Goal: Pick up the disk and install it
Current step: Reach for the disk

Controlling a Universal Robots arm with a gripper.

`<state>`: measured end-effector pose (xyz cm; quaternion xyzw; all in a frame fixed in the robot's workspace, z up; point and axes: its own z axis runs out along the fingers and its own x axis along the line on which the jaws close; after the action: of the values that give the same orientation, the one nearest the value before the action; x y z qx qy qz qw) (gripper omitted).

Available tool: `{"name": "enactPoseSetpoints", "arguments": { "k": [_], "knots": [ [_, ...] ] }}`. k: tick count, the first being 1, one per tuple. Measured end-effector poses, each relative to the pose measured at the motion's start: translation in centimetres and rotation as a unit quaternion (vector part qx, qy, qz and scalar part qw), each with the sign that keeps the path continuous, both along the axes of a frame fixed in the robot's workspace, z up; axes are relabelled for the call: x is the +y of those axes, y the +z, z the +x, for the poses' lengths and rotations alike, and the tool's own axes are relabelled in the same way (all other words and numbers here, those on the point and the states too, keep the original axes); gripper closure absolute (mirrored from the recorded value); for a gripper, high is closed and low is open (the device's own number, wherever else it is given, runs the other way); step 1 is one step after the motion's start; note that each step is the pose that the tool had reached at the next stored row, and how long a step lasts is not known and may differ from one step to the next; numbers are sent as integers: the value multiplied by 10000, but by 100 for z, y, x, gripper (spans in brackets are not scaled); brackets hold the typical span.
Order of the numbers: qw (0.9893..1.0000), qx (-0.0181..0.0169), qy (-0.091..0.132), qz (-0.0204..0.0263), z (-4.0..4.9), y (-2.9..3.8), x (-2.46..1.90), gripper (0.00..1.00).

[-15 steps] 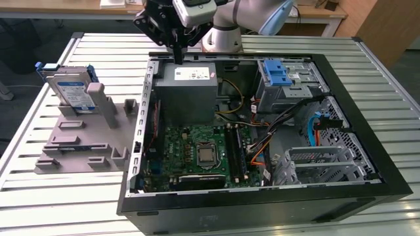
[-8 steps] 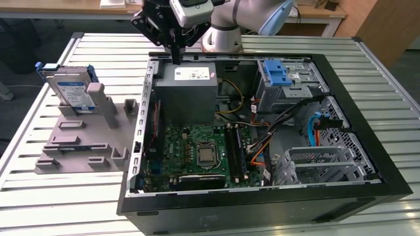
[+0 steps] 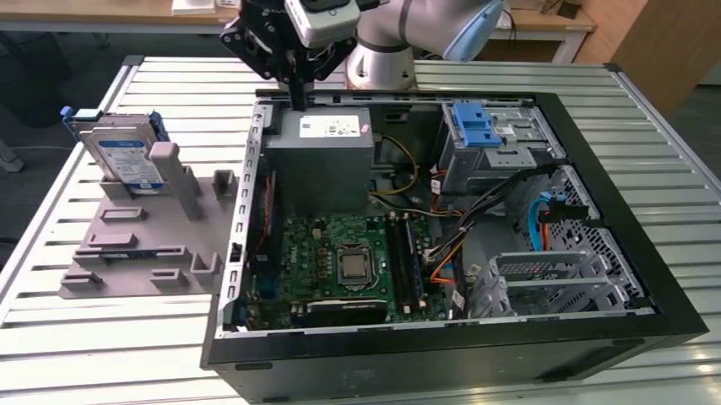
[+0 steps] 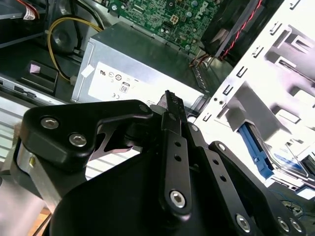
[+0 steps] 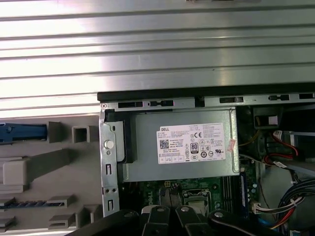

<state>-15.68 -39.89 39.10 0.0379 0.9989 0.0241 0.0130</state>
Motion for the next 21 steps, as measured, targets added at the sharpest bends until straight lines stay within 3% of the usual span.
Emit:
{"name": "enactPoseSetpoints", "arguments": {
  "k": [12, 21],
  "knots": [
    [10000, 0, -1, 0, -120, -8, 7, 89],
    [10000, 0, 0, 0, -207, -16, 71, 89]
  ]
}}
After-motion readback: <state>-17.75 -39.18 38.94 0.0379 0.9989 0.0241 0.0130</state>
